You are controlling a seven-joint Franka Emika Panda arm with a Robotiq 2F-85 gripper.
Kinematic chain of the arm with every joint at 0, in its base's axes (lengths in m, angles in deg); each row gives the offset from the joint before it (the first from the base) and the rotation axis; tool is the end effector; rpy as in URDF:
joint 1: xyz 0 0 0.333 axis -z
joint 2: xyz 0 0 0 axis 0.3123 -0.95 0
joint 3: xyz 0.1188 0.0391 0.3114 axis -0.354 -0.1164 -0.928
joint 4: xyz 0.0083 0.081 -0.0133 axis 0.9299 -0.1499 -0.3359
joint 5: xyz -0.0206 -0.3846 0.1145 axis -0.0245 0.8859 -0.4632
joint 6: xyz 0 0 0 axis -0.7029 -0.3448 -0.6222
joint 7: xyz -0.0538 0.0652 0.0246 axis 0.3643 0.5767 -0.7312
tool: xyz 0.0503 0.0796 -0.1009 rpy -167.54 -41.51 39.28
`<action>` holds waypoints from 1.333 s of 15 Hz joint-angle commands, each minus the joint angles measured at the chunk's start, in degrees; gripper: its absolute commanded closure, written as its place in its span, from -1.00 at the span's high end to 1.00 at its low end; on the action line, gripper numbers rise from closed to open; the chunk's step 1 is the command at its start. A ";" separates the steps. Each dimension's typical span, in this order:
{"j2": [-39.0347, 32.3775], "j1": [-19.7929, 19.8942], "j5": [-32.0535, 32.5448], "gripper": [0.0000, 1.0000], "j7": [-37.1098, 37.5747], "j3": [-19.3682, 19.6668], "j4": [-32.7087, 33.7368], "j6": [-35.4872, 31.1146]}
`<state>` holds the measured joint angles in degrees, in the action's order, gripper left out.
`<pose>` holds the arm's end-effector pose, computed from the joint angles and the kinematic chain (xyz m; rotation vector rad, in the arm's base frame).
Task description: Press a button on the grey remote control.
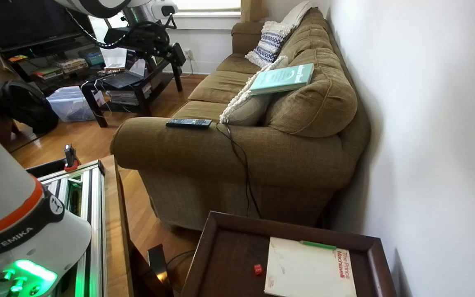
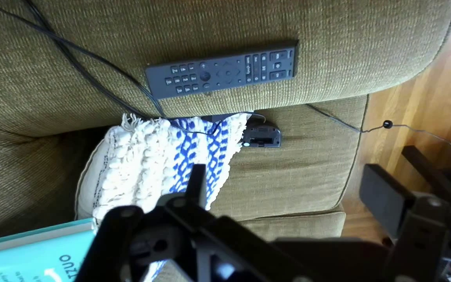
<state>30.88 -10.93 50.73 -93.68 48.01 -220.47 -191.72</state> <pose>0.3345 0.3237 0.3157 -2.7084 -1.1411 -0.4015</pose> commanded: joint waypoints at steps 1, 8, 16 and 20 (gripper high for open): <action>-1.25 1.07 0.94 1.00 0.59 -1.10 0.30 -0.50; -4.31 2.07 2.10 1.00 0.99 -1.87 1.61 -1.40; -11.44 3.17 5.36 1.00 -0.15 -3.67 1.69 -6.53; -15.42 4.45 11.07 0.50 2.18 -4.22 1.65 -12.69</action>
<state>18.65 -8.26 57.25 -93.25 44.90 -218.92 -200.70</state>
